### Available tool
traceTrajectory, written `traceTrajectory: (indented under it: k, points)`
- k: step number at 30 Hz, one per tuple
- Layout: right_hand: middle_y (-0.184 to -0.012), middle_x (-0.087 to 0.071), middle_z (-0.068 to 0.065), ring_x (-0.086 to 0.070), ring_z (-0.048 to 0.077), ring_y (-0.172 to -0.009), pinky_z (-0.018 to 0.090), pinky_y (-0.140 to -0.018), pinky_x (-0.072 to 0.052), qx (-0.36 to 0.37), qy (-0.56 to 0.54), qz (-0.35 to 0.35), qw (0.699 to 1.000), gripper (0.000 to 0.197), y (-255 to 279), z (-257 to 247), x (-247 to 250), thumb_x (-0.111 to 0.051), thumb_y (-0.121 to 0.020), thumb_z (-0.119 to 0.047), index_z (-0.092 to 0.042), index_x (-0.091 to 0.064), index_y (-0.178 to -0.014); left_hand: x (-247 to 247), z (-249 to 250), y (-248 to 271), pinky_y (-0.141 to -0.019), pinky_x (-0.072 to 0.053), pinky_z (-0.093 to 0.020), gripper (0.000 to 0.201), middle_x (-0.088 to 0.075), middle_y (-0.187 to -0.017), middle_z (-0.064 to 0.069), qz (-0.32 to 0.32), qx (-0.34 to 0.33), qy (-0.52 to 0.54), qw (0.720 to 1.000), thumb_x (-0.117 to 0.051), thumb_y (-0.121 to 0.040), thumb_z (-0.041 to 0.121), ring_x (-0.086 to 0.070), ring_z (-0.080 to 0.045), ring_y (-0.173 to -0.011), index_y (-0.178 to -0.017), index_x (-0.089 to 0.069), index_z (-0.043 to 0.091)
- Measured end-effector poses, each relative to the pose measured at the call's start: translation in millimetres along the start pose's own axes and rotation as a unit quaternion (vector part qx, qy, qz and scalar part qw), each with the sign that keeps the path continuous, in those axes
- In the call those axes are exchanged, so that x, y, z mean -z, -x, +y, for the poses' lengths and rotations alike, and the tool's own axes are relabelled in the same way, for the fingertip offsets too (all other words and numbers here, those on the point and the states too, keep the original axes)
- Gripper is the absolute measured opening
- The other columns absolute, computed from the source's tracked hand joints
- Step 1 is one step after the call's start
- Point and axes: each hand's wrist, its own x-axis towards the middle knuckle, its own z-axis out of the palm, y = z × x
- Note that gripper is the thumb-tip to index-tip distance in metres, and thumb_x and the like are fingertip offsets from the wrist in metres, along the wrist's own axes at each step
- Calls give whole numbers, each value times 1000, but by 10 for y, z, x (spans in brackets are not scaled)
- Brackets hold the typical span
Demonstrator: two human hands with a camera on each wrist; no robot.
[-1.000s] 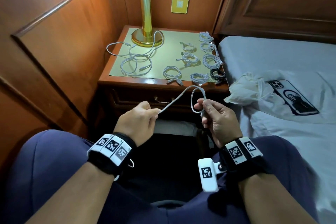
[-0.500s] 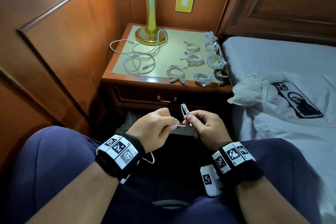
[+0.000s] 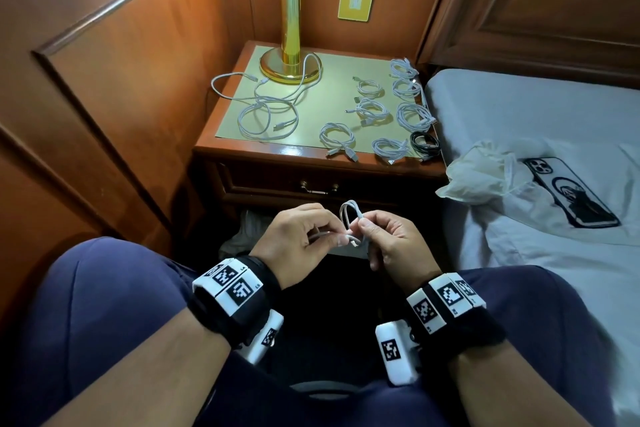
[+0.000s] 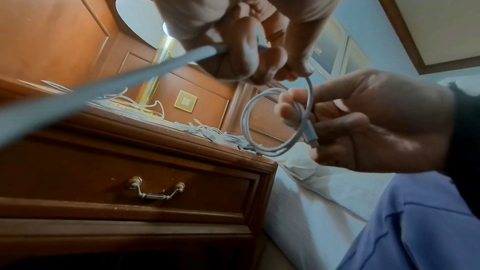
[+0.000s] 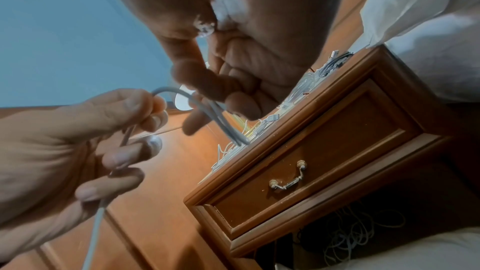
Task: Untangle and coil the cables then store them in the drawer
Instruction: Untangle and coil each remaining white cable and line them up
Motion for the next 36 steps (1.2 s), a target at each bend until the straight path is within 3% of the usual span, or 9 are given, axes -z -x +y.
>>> traceTrajectory:
  k: [6, 10, 12, 15, 17, 24, 30, 33, 36]
  points:
    - [-63, -58, 7, -50, 9, -48, 17, -46, -40, -46, -89, -49, 994, 23, 18, -22, -62, -47, -103, -8, 2, -63, -88, 0, -102, -11, -64, -43, -13, 21, -62, -83, 7, 54, 64, -52, 995, -84, -79, 28, -58, -9, -73, -82, -66, 19]
    - [-56, -47, -3, -37, 8, -45, 19, -43, -27, -74, -99, -77, 989, 23, -4, -30, -62, -51, -95, -25, -7, -60, -83, -5, -121, -19, -86, -49, -17, 29, -67, -111, 14, -2, 134, -14, 991, -71, -91, 29, -59, 9, -93, -119, -66, 24]
    - [-55, -44, -4, -34, 10, -47, 22, -44, -26, -83, -106, -90, 987, 22, 0, -19, -39, -49, -86, -31, -11, -59, -81, 3, -107, -38, -91, -51, -22, 19, -73, -103, 12, -40, 145, 28, 988, -62, -99, 24, -65, 3, -96, -115, -72, 22]
    - [-57, -41, -4, -33, 9, -47, 21, -43, -28, -96, -127, -96, 983, 23, 10, -34, -26, -50, -88, -32, -12, -59, -81, -11, -97, -50, -76, -50, -25, 20, -68, -73, 9, -50, 160, 46, 985, -56, -102, 20, -62, -3, -74, -96, -75, 21]
    - [-57, -39, -4, -31, 6, -41, 22, -44, -28, -103, -124, -100, 982, 33, 15, -49, -50, -46, -101, -37, -11, -59, -85, -33, -100, -49, -70, -47, -25, 23, -61, -64, 12, -40, 170, 52, 983, -56, -102, 20, -56, -3, -66, -89, -75, 21]
    - [-53, -37, -6, -30, 8, -46, 21, -43, -27, -74, -81, -95, 989, 34, 8, -29, -84, -42, -105, -29, -12, -55, -79, -64, -75, -46, -47, -33, -9, 26, -54, -60, 3, -27, 219, 161, 962, -53, -103, 17, -43, 0, -44, -94, -75, 7]
    - [-57, -37, -4, -29, 7, -45, 22, -46, -27, -91, -117, -114, 982, 33, 34, -95, -64, -44, -103, -34, -12, -54, -80, -54, -36, -69, -45, -31, -6, 24, -51, -58, 5, -5, 226, 189, 956, -52, -103, 15, -42, 0, -42, -93, -73, 9]
    - [-56, -38, -6, -30, 9, -49, 21, -45, -28, -71, -109, -115, 985, 34, 40, -81, -74, -51, -93, -43, -13, -54, -79, -38, -22, -61, -40, -27, -13, 26, -49, -57, 3, -18, 250, 228, 941, -50, -104, 16, -37, -4, -44, -96, -74, 8]
    - [-54, -36, -7, -29, 10, -50, 23, -45, -24, -63, -134, -104, 983, 34, 22, -40, -80, -57, -96, -42, -16, -55, -75, -17, -23, -61, -39, -27, -19, 23, -56, -61, -1, -16, 260, 257, 931, -50, -104, 16, -38, -9, -47, -100, -72, 11]
